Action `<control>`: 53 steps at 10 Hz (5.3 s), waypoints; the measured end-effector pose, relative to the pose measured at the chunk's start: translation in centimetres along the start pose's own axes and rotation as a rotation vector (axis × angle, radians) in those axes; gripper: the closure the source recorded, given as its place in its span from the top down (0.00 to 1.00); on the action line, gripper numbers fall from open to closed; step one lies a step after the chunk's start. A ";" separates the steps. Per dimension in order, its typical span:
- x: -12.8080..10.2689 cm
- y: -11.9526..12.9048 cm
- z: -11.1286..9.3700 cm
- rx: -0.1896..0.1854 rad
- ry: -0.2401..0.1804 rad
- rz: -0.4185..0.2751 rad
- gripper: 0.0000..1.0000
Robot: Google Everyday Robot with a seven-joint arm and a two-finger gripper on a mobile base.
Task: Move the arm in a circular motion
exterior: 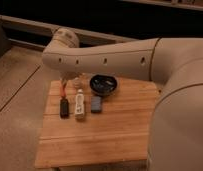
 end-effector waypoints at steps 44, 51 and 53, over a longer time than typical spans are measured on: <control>-9.9 2.7 3.9 -0.114 -0.090 -0.094 0.65; -5.9 11.6 1.7 -0.245 -0.076 -0.248 0.65; -3.3 11.7 0.7 -0.225 -0.076 -0.238 0.65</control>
